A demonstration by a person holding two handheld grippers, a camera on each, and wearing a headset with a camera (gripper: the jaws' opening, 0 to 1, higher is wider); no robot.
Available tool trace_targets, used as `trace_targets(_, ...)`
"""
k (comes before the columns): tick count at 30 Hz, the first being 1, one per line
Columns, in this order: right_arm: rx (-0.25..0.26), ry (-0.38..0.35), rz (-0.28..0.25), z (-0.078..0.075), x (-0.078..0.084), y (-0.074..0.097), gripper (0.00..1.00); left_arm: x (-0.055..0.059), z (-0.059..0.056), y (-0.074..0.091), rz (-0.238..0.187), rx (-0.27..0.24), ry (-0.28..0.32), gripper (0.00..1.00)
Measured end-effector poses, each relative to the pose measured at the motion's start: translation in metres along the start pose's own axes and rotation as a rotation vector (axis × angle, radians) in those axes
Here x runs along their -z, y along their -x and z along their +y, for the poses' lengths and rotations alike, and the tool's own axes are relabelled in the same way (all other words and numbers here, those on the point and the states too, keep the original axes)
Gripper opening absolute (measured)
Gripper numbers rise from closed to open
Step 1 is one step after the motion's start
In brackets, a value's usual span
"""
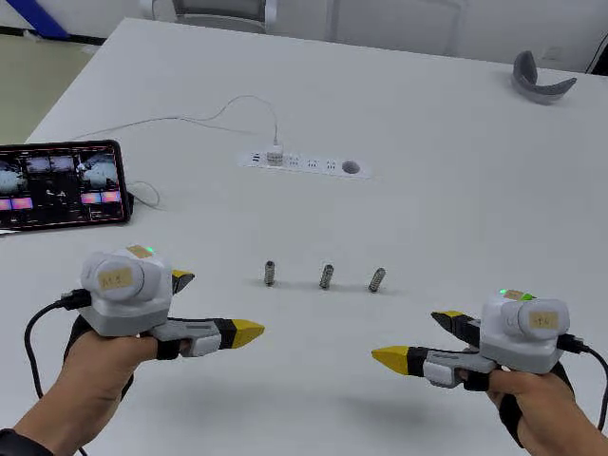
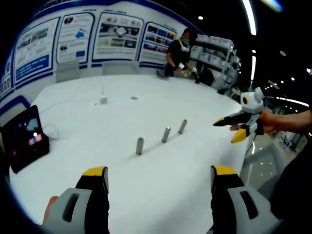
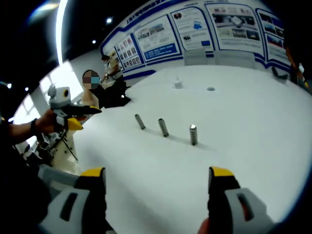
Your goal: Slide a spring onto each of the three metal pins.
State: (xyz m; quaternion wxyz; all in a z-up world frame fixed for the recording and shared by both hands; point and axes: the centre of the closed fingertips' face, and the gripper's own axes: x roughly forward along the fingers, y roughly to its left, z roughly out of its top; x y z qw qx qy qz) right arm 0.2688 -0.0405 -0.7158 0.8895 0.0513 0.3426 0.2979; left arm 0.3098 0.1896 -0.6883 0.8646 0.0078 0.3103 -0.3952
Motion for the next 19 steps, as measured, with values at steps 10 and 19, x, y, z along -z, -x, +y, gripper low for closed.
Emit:
trace_targets(10, 0.008, -0.006, -0.006, -0.0021, -0.0008, 0.0028, 0.89, 0.0033, 0.0002, -0.0014, -0.005, 0.014, 0.027, 0.89)
trace_targets(19, 0.004, -0.009, -0.001, -0.0024, 0.0016, 0.0025, 0.9, 0.003, -0.0018, 0.0021, -0.007, 0.011, 0.019, 0.91)
